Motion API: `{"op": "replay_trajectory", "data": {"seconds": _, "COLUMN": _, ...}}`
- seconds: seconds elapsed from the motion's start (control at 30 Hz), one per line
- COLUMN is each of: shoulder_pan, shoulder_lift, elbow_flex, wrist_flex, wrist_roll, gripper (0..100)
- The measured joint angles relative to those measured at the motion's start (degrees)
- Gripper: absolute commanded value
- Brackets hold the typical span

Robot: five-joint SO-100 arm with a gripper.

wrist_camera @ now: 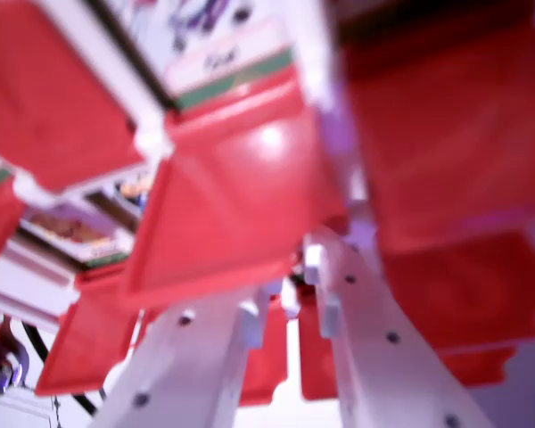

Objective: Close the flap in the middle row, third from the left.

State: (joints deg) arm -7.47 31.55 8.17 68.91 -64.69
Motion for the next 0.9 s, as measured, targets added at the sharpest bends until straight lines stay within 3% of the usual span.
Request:
{"op": "replay_trajectory", "data": {"seconds": 0.43, "shoulder_pan": -0.09, "shoulder_lift": 0.0, "elbow_flex": 0.0, "wrist_flex": -1.76, "wrist_roll": -0.09, "gripper": 2}}
{"op": "replay_trajectory", "data": {"seconds": 0.9, "shoulder_pan": -0.09, "shoulder_lift": 2.29, "elbow_flex": 0.0, "wrist_flex": 3.34, "wrist_roll": -1.32, "gripper": 2}}
